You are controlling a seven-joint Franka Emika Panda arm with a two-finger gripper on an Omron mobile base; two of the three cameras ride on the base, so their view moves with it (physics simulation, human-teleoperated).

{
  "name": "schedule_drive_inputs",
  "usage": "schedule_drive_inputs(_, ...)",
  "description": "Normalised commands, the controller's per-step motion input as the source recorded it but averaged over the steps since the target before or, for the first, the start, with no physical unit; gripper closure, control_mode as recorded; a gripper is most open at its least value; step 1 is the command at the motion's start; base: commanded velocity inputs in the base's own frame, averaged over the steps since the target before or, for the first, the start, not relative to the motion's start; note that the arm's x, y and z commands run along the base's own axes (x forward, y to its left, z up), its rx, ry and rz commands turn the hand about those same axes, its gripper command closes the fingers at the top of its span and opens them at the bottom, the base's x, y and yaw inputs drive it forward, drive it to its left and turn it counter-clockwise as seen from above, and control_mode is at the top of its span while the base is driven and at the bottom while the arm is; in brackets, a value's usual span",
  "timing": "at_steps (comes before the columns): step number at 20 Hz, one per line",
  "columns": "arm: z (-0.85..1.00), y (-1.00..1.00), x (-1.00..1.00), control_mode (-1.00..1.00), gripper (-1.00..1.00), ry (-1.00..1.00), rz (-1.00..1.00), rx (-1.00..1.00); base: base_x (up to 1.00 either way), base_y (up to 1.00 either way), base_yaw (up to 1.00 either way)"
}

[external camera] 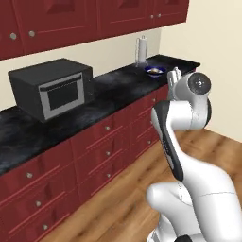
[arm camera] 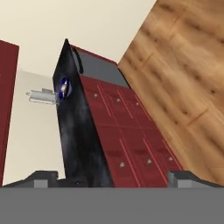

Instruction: Place the bowl with the squash and bell pepper on the top shelf of the fridge. Place the bowl with the steak and chicken drumstick on the second highest shelf of the fridge.

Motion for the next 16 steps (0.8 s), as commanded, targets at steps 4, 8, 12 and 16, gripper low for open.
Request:
schedule_drive_inputs(4,0.0,0.0,0.0,1.0,-1.0,0.0,0.0,0.0,1.0,-1.0,-0.12)
schedule_drive_inputs(8,0.0,0.0,0.0,1.0,-1.0,0.0,0.0,0.0,1.0,-1.0,-0.19)
schedule_drive_inputs(12,0.0,0.0,0.0,1.0,-1.0,0.0,0.0,0.0,1.0,-1.0,-0.13)
schedule_drive_inputs(16,0.0,0.0,0.0,1.0,-1.0,0.0,0.0,0.0,1.0,-1.0,0.0)
